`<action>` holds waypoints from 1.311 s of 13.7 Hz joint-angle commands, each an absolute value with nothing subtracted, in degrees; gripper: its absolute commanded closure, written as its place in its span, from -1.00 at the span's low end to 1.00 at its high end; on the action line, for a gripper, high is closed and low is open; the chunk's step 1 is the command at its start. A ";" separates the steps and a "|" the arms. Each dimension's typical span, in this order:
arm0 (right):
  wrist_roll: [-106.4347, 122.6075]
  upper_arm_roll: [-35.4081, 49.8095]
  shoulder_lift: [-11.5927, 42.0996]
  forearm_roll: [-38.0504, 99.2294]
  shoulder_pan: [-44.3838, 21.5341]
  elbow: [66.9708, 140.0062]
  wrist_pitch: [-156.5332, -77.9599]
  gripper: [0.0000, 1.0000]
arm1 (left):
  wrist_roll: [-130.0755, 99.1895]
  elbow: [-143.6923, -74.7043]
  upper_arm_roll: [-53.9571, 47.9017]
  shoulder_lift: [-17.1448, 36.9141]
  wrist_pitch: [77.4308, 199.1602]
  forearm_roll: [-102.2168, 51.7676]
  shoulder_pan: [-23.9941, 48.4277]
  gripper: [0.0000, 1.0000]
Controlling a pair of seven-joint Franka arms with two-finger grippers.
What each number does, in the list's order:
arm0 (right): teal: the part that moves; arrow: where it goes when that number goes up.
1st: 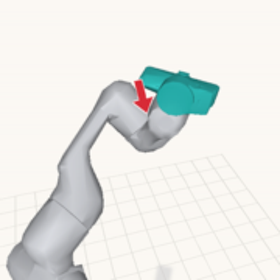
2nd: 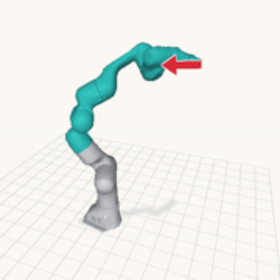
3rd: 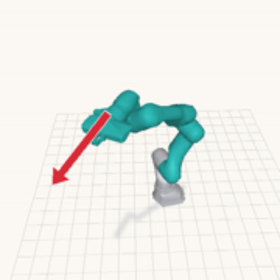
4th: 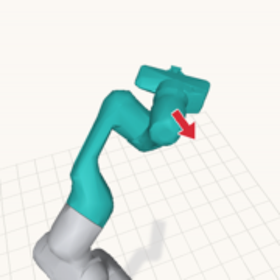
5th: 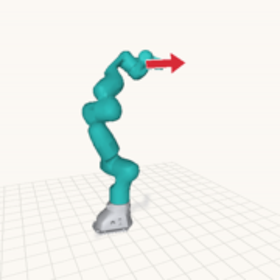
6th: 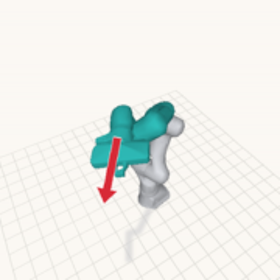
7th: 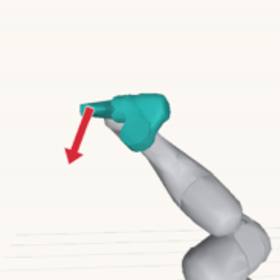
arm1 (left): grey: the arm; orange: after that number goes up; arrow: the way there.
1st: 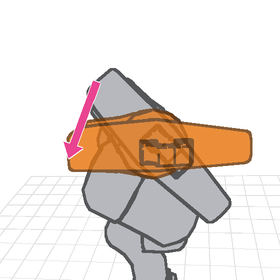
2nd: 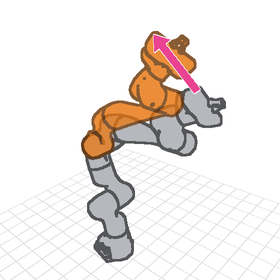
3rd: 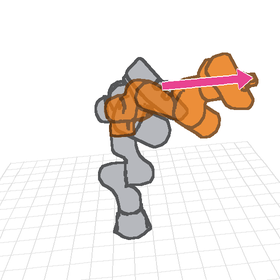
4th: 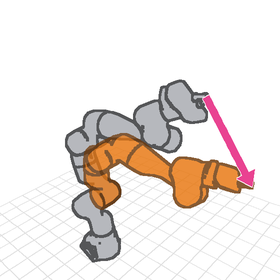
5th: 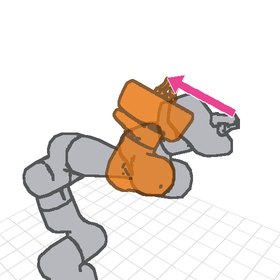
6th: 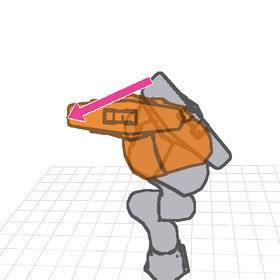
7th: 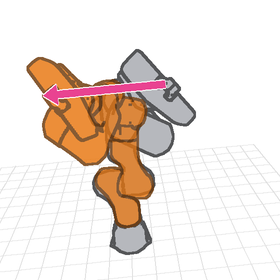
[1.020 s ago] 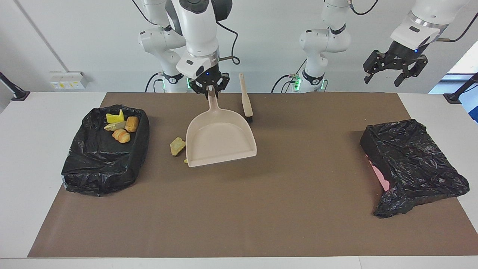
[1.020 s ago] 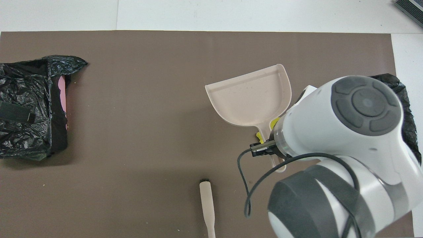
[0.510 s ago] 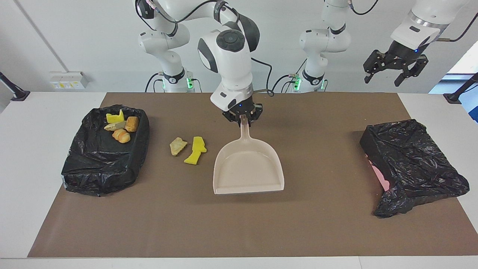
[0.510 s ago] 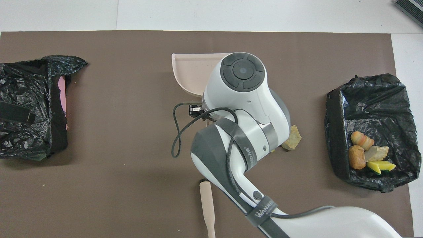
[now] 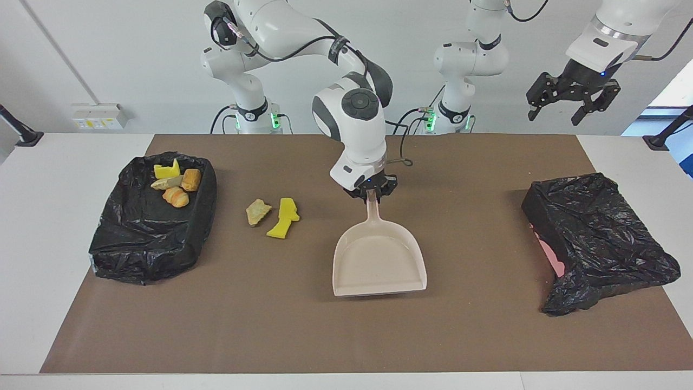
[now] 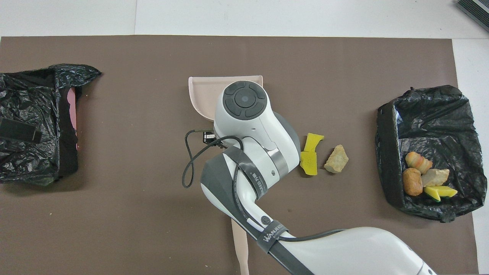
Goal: Sweep and dump trash in bin
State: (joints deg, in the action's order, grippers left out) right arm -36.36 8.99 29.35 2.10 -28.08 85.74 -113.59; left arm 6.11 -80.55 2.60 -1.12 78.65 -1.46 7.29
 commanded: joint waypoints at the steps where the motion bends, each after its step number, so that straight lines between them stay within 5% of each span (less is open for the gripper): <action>1: -37.01 9.32 28.30 0.62 -27.34 89.73 -118.63 1.00 | 6.06 -81.82 2.81 -2.46 78.49 -0.79 8.26 -1.00; 4: -37.44 9.32 28.04 0.61 -27.16 90.44 -119.27 1.00 | 6.06 -82.35 2.37 -2.81 78.84 -0.88 8.35 -1.00; 5: -37.79 9.23 28.04 0.70 -27.16 90.27 -119.01 -0.13 | 5.98 -82.35 2.37 -2.81 78.84 -0.88 8.35 -1.00; 6: -36.84 9.32 28.12 0.44 -26.90 90.18 -119.26 -0.99 | 5.98 -82.35 2.29 -2.81 79.10 -0.88 8.44 -1.00; 10: -36.48 9.05 24.54 0.70 -23.31 89.82 -117.52 -1.00 | 5.28 -84.19 0.62 -3.68 81.82 -1.14 9.31 -1.00; 14: -32.43 9.05 15.49 1.14 -22.67 91.22 -104.80 -1.00 | 2.73 -90.42 -0.09 -4.13 90.22 -1.14 14.66 -1.00; 18: -30.67 9.23 4.25 2.80 -23.55 98.23 -93.80 -1.00 | -4.20 -92.81 -9.82 0.68 100.96 -1.14 11.95 -1.00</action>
